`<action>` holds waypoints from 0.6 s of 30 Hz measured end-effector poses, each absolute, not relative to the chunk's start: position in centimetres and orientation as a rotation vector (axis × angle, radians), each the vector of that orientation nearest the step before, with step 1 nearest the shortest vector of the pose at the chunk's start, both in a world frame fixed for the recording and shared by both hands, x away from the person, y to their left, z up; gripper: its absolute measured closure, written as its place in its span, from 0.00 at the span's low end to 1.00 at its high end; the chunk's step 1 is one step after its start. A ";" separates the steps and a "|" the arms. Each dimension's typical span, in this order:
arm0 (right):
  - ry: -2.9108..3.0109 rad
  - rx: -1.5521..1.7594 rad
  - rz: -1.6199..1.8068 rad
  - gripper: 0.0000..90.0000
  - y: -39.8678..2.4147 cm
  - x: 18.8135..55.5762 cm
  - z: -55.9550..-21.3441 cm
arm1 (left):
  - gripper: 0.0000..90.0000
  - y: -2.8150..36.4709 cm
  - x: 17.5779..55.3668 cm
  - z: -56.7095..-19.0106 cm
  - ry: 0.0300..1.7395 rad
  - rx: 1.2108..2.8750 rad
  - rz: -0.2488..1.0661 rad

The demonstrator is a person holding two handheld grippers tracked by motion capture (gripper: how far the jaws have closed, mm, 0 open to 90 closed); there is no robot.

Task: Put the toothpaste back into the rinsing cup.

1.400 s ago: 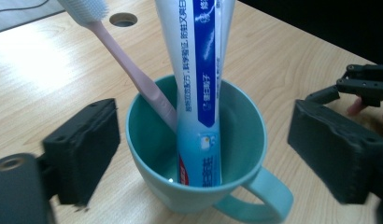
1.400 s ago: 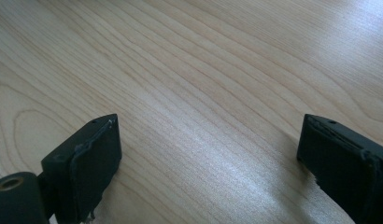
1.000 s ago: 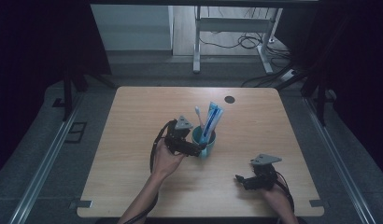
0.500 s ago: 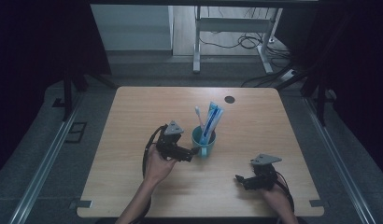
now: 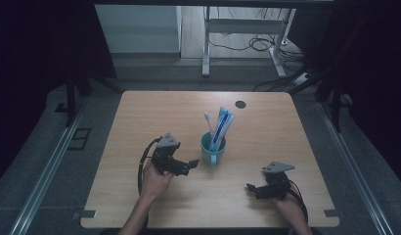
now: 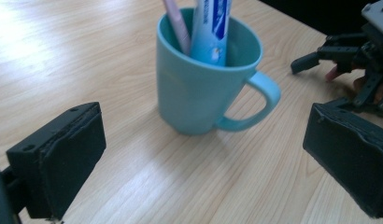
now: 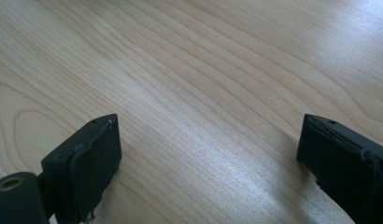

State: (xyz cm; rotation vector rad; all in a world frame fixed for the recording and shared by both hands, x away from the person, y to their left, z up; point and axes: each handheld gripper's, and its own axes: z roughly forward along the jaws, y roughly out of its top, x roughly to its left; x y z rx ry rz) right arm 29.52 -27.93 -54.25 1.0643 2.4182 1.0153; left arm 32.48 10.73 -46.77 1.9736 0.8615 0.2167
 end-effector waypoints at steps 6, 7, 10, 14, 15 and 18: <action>2.418 1.064 1.015 0.07 -27.9 29.5 -54.3 | 0.00 11.6 31.8 -47.3 0.886 2.004 0.256; 2.418 1.064 1.015 0.07 -27.9 29.5 -54.3 | 0.00 11.7 31.6 -47.5 0.892 2.015 0.268; 2.418 1.064 1.015 0.07 -27.9 29.5 -54.3 | 0.00 12.0 31.2 -47.9 0.894 2.033 0.269; 2.418 1.063 1.015 0.07 -27.9 29.5 -54.3 | 0.00 12.2 30.7 -48.6 0.903 2.053 0.265; 2.418 1.063 1.015 0.07 -27.9 29.5 -54.3 | 0.00 12.3 30.6 -48.7 0.903 2.057 0.262; 2.416 1.065 1.014 0.07 -27.9 29.5 -54.3 | 0.00 12.4 30.2 -49.3 0.906 2.080 0.272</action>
